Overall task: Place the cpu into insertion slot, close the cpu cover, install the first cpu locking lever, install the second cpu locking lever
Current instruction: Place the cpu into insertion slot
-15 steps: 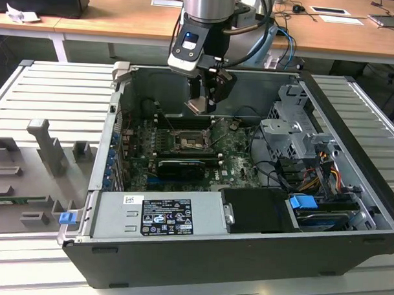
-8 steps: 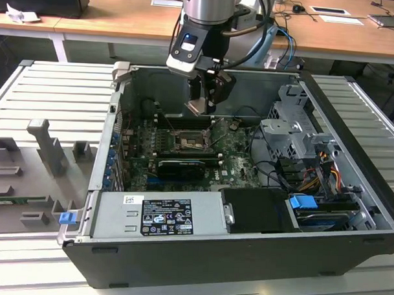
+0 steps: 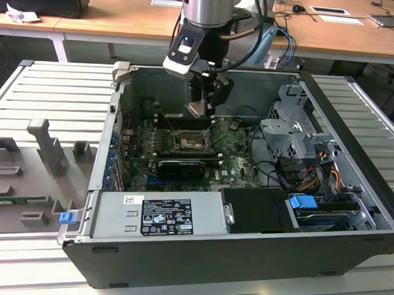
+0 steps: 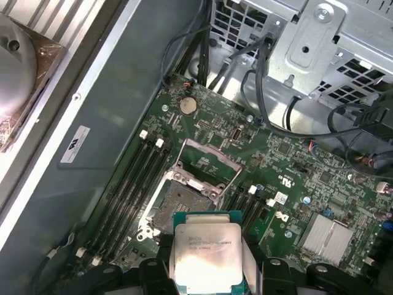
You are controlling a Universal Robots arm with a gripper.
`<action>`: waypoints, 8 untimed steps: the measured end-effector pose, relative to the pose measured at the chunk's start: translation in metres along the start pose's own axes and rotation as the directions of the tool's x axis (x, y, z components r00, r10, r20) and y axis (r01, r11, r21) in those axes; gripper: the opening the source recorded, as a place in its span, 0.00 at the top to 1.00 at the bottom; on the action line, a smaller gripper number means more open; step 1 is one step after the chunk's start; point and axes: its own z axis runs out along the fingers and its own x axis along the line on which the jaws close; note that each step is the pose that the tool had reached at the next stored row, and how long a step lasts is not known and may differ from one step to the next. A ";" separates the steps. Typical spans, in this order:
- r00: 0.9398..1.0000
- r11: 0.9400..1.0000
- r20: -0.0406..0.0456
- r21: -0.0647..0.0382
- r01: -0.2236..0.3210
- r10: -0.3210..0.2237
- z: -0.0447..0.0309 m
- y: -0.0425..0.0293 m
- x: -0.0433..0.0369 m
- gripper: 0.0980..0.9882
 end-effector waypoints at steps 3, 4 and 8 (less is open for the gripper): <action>0.999 0.999 0.004 0.000 -0.040 0.040 0.0014 -0.0001 0.0000 0.52; 0.999 0.999 0.005 0.000 -0.047 0.047 0.0017 -0.0001 0.0000 0.52; 0.996 0.996 0.009 0.000 -0.085 0.085 0.0029 -0.0002 0.0000 0.52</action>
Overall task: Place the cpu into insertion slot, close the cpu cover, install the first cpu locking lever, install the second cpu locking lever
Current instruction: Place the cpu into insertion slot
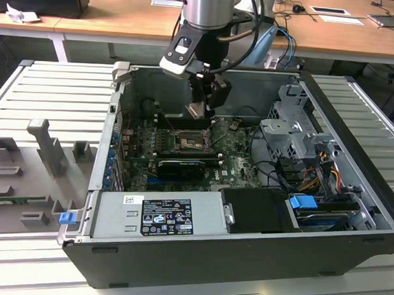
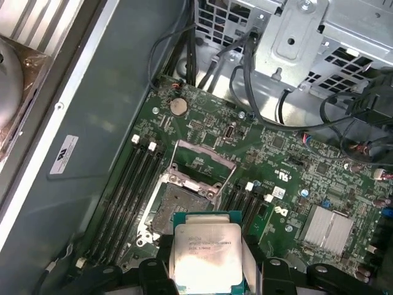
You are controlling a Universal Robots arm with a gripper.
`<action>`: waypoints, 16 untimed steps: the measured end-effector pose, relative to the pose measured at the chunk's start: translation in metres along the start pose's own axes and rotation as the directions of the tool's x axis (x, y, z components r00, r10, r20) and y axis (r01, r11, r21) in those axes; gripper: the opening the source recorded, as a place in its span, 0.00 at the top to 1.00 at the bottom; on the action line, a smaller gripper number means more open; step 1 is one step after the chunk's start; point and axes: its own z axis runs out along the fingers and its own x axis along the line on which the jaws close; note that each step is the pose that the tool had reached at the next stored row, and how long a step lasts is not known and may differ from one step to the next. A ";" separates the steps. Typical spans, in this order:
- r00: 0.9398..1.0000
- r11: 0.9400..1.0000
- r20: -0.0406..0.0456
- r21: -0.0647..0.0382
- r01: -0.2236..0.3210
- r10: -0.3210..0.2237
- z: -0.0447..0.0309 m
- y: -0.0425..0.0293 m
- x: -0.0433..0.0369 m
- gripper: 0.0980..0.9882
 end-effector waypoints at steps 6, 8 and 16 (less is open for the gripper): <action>0.998 0.998 0.007 0.000 -0.064 0.064 0.0016 -0.0001 0.0000 0.52; 0.996 0.996 0.009 -0.001 -0.089 0.089 0.0030 -0.0002 0.0000 0.52; 0.993 0.993 0.011 -0.001 -0.114 0.114 0.0082 -0.0006 -0.0001 0.52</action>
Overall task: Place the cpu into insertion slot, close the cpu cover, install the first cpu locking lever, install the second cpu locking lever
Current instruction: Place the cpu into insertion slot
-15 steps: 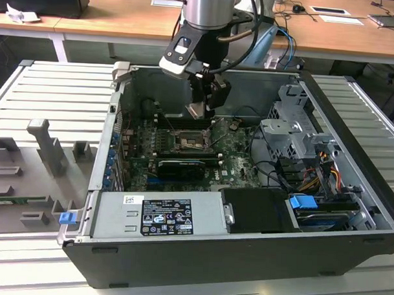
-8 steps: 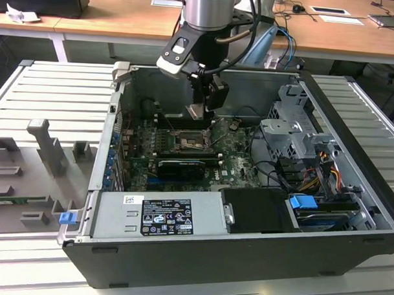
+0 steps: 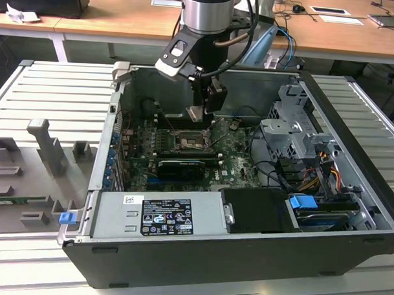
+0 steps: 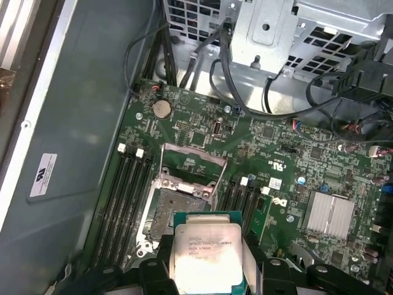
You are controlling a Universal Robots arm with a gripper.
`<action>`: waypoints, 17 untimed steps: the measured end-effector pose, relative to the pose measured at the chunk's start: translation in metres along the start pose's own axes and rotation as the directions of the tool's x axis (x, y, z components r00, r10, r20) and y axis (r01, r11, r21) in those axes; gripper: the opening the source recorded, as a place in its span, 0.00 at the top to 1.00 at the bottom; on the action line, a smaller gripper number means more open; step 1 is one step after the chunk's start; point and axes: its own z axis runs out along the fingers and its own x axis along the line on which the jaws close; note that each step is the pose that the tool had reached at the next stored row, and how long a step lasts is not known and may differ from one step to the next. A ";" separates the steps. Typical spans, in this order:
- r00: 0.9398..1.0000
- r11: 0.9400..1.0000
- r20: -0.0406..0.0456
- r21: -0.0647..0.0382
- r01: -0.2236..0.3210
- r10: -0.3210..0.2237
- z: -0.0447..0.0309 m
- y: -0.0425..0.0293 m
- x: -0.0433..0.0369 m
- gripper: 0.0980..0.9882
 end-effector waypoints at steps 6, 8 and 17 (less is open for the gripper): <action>1.000 1.000 0.001 0.000 -0.015 0.015 0.0034 -0.0003 0.0001 0.52; 1.000 1.000 0.002 0.000 -0.018 0.018 0.0042 -0.0003 0.0001 0.52; 0.990 0.990 0.013 -0.002 -0.139 0.139 0.0071 -0.0005 0.0001 0.52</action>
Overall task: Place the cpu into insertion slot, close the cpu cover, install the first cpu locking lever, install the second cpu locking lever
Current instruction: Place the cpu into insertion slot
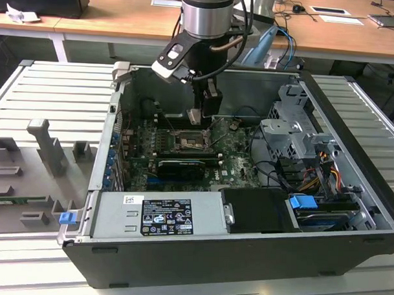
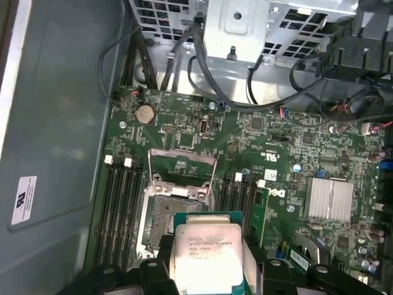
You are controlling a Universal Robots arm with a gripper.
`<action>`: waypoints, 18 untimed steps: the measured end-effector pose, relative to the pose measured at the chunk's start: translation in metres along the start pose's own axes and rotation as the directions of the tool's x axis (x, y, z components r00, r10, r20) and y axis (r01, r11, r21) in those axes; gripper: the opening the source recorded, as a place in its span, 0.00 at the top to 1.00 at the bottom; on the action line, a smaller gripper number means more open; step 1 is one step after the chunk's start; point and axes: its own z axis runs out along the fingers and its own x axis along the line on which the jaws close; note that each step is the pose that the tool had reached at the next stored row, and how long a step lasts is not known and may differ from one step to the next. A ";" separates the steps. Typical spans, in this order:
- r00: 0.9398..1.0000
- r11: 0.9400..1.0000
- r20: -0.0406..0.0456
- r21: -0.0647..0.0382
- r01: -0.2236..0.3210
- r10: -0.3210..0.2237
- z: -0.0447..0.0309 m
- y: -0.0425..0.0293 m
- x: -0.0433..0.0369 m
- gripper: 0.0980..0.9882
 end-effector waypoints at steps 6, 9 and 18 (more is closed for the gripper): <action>0.998 0.998 0.007 -0.001 -0.070 0.070 0.0020 -0.0002 0.0000 0.52; 0.995 0.995 0.014 -0.001 -0.100 0.100 0.0032 -0.0002 0.0001 0.52; 0.985 0.985 0.024 -0.002 -0.170 0.170 0.0081 -0.0006 0.0001 0.52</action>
